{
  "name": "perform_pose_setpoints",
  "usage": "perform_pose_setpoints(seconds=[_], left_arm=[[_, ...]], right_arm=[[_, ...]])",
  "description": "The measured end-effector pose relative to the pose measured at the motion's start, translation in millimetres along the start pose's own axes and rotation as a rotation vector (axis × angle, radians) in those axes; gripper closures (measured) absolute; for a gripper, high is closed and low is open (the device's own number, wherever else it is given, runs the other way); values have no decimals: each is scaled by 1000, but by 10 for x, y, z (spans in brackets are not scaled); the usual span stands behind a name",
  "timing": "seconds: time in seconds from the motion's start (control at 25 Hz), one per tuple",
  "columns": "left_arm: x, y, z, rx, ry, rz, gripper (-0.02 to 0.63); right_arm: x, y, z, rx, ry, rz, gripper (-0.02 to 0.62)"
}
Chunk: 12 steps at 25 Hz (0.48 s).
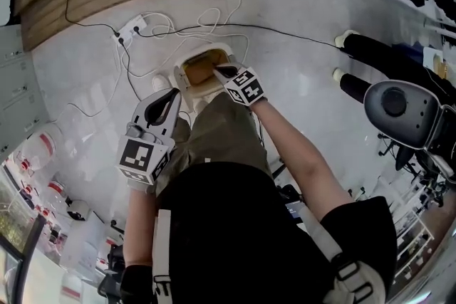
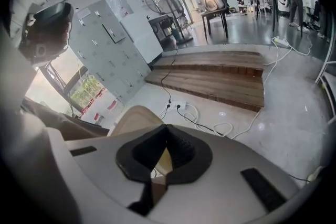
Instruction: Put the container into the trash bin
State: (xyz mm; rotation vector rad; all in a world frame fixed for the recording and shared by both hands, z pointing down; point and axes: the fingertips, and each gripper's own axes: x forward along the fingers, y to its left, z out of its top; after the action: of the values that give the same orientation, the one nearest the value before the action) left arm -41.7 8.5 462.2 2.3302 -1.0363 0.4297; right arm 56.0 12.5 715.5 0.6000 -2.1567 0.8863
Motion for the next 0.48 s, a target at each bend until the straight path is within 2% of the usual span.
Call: perform_pose_setpoints(seconds=[0.48], left_arm=[[89, -293, 357, 67, -42, -115, 595]], right_arm=[[-977, 341, 462, 26, -178, -65, 580]])
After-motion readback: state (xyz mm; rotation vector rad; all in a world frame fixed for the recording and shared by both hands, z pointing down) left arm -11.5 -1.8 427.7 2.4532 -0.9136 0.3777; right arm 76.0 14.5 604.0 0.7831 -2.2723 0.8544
